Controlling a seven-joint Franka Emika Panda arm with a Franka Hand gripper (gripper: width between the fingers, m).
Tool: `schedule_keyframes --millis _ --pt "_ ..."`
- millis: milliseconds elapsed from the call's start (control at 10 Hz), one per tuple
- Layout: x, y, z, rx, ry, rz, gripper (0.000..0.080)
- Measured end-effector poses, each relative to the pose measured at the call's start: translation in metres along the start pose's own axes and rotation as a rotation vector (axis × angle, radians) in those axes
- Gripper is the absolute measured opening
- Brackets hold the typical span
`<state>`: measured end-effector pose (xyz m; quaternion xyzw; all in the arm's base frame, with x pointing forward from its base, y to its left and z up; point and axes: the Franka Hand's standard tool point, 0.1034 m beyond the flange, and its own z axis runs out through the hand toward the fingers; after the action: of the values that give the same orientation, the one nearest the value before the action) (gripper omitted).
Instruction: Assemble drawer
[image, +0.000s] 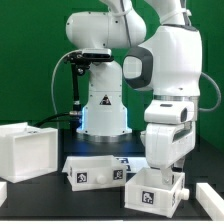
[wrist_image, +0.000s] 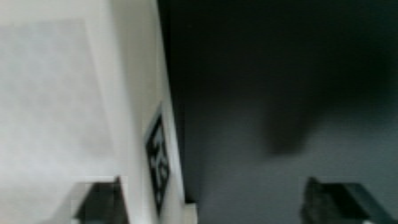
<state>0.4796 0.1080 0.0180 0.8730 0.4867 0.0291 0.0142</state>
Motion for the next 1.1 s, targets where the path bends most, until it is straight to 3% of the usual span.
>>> schedule_keyframes --millis 100,200,300,400,700,800,1100 --pt "0.000 0.000 0.000 0.000 0.000 0.000 0.0240" --pt "0.000 0.000 0.000 0.000 0.000 0.000 0.0240" --pt "0.000 0.000 0.000 0.000 0.001 0.001 0.0070" --pt "0.004 -0.004 -0.010 -0.014 0.021 0.085 0.0037" --pt "0.019 -0.037 -0.045 -0.031 0.027 0.374 0.0037" --pt "0.020 -0.041 -0.048 -0.027 0.029 0.418 0.0037" --pt "0.000 -0.060 -0.040 0.001 0.023 0.418 0.0038"
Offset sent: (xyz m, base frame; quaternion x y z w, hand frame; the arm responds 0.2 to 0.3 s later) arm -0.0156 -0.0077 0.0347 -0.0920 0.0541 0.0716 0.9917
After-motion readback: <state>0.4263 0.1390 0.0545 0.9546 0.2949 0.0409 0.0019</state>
